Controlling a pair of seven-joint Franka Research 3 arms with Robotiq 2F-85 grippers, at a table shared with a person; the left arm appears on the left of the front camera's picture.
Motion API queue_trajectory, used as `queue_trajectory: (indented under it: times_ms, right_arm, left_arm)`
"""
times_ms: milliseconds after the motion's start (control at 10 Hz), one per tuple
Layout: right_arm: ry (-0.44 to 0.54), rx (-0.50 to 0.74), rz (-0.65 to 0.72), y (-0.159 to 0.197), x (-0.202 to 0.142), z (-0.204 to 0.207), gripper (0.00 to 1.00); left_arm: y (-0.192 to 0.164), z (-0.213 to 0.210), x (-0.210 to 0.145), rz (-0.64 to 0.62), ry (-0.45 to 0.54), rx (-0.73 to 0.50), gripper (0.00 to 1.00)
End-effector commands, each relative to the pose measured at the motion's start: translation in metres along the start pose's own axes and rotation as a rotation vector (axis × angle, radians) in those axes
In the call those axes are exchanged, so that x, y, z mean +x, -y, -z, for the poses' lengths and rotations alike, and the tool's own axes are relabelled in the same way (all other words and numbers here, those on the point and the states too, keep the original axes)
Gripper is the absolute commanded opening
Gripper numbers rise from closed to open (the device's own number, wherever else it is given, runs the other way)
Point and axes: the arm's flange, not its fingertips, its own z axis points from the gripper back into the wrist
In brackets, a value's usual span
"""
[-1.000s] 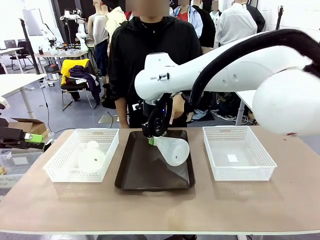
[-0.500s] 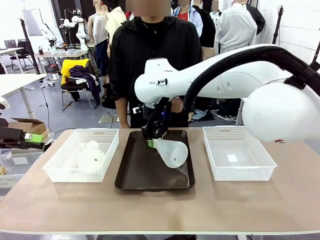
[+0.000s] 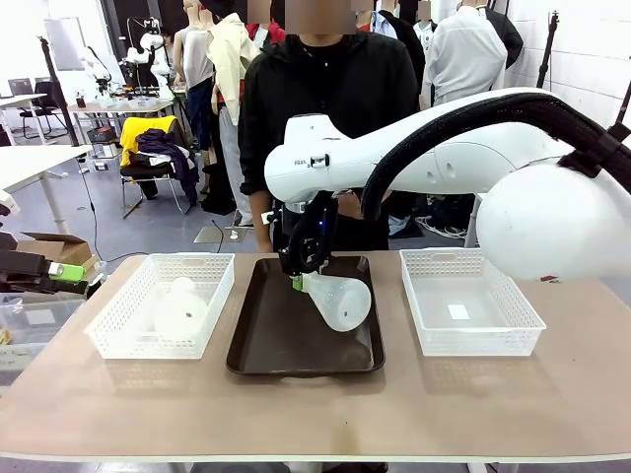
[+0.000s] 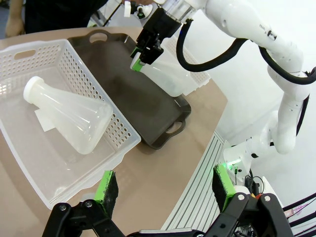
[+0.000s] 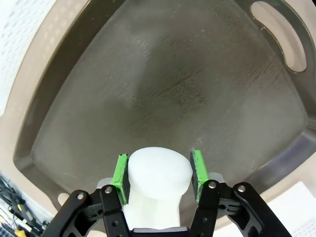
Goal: Prepare the laboratory tools.
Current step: While moving the picked Big flask to the Handle tray indicated by the person, stop as directed by the person, then place the picked Big flask upright in the Handle tray as instructed by the person.
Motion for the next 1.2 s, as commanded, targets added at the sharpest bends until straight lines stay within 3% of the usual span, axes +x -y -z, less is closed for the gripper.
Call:
queue_trajectory:
  times_ms: [0,1100]
  right_arm:
    - [0.01,-0.003,0.005,0.0001,0.0003,0.0003,0.0]
    - [0.01,-0.003,0.005,0.0001,0.0003,0.0003,0.0]
  left_arm:
    - [0.0005,-0.0013,-0.0013,0.002,0.002,-0.005,1.0]
    - [0.0005,-0.0013,-0.0013,0.002,0.002,-0.005,1.0]
